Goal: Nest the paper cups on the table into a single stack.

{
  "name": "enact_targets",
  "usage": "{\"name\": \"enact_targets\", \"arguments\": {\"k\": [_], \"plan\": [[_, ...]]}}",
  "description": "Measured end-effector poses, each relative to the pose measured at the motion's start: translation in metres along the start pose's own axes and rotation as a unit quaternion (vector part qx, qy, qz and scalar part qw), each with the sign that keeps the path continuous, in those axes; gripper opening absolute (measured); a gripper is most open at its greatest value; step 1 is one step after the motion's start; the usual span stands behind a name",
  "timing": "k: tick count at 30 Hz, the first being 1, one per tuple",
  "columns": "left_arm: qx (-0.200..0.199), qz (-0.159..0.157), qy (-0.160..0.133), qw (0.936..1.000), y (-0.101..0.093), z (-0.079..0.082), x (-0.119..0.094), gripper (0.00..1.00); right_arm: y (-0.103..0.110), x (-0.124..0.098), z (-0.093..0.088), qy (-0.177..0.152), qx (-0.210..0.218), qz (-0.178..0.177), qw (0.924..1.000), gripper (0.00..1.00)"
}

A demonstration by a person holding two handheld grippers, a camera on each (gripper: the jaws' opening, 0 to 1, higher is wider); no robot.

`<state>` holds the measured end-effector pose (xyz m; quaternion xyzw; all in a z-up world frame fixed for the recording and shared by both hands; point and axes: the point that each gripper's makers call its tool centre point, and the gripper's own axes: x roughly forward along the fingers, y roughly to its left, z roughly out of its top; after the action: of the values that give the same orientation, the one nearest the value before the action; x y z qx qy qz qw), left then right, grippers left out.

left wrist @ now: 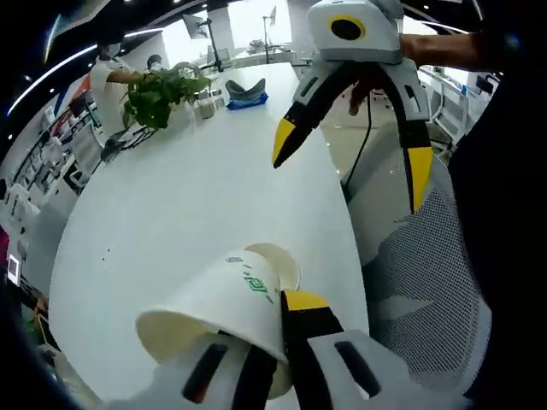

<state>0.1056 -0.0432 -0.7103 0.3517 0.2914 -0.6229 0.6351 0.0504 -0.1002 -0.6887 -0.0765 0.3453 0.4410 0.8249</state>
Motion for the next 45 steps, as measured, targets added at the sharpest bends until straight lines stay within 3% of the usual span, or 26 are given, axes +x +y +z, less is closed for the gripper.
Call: {"name": "enact_targets", "arguments": {"k": [12,17,24,31,45], "plan": [[0.063,-0.034,0.063,0.9954,-0.005,0.002,0.018,0.00,0.007,-0.008,-0.009,-0.014,0.015,-0.007,0.9998,0.83],[0.079,-0.051,0.095,0.9910,-0.006,-0.004,0.028,0.00,0.007,-0.010,-0.014,-0.015,0.019,-0.009,0.9997,0.83],[0.096,-0.060,0.118,0.9865,-0.002,-0.010,0.032,0.00,0.003,-0.016,-0.017,-0.022,0.030,-0.016,0.9992,0.82],[0.123,-0.092,0.151,0.9765,-0.011,-0.016,0.037,0.00,-0.001,-0.019,-0.016,-0.032,0.037,-0.018,0.9987,0.82],[0.129,-0.105,0.167,0.9719,-0.009,-0.016,0.047,0.00,-0.003,-0.017,-0.017,-0.035,0.040,-0.017,0.9984,0.82]]}}
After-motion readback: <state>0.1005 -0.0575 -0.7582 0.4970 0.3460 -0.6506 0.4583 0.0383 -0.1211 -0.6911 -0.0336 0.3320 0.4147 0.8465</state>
